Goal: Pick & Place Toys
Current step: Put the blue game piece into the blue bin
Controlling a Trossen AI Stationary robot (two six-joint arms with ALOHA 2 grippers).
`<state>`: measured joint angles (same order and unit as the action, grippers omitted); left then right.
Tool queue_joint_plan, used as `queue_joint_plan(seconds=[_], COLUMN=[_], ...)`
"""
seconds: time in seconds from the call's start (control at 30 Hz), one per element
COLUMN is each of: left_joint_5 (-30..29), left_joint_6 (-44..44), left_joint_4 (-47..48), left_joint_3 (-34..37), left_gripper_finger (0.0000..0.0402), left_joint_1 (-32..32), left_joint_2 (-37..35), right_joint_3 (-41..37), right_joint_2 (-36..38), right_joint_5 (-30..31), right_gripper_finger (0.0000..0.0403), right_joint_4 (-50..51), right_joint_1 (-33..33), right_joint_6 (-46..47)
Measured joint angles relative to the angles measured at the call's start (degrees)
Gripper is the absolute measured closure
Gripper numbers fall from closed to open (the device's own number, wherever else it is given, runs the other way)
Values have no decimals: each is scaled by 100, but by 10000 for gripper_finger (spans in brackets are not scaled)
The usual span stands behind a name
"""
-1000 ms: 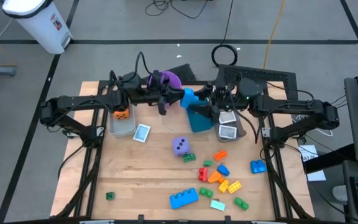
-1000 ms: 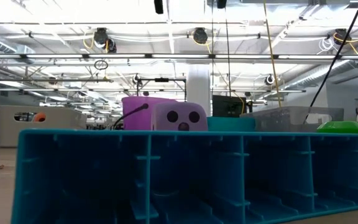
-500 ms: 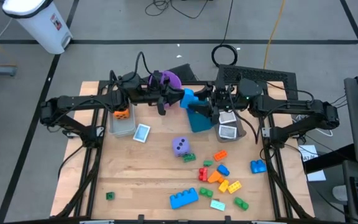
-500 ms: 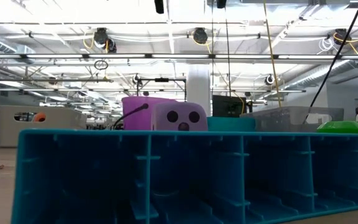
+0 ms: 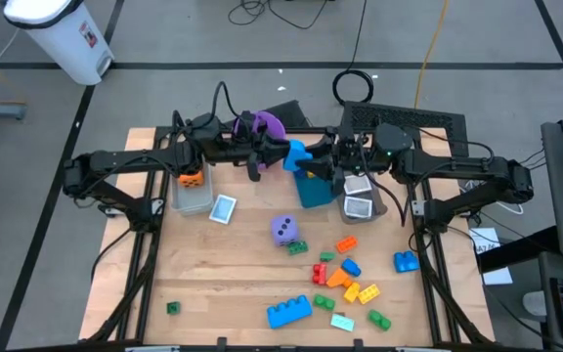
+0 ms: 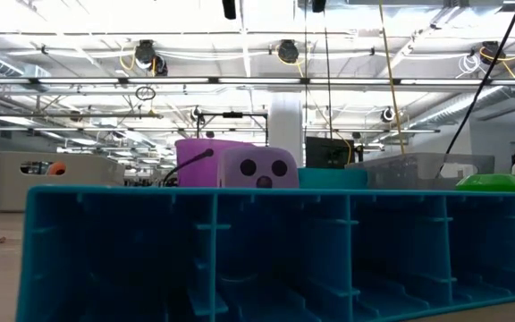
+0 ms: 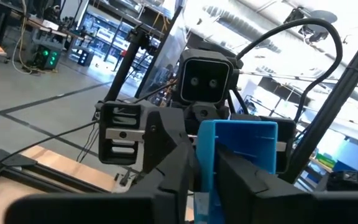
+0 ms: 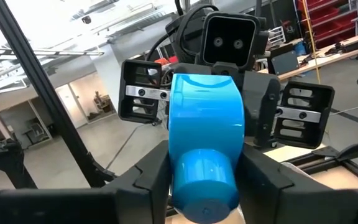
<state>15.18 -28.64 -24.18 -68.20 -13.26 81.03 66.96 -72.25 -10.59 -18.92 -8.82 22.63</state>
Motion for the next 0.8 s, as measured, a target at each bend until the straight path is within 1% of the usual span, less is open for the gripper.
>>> queue_joint_plan(seconds=[0.23, 0.43, 0.5, 0.6, 0.67, 0.8], left_joint_5=[-20, 6, 225, 791, 1069, 1292], left_joint_6=[146, 153, 149, 134, 20, -97], left_joint_4=[-60, -379, -347, -355, -362, -298], left_joint_3=[0, -1, 0, 0, 0, 0], left_gripper_finger=[276, 213, 194, 176, 169, 169], left_joint_1=[0, -12, -81, -259, -380, -660], left_joint_2=[0, -4, -36, -168, -293, -571], right_joint_3=[0, 0, 0, 0, 1, 59], right_joint_2=[0, 63, 145, 336, 497, 815], right_joint_5=[-2, -9, -39, -5, 26, 222], right_gripper_finger=[270, 266, 267, 267, 267, 268], right_joint_4=[-12, -196, -169, -147, -73, 483], right_joint_1=[1, -100, -189, -342, -440, -570], right_joint_6=[-101, -101, -87, -85, -85, -104])
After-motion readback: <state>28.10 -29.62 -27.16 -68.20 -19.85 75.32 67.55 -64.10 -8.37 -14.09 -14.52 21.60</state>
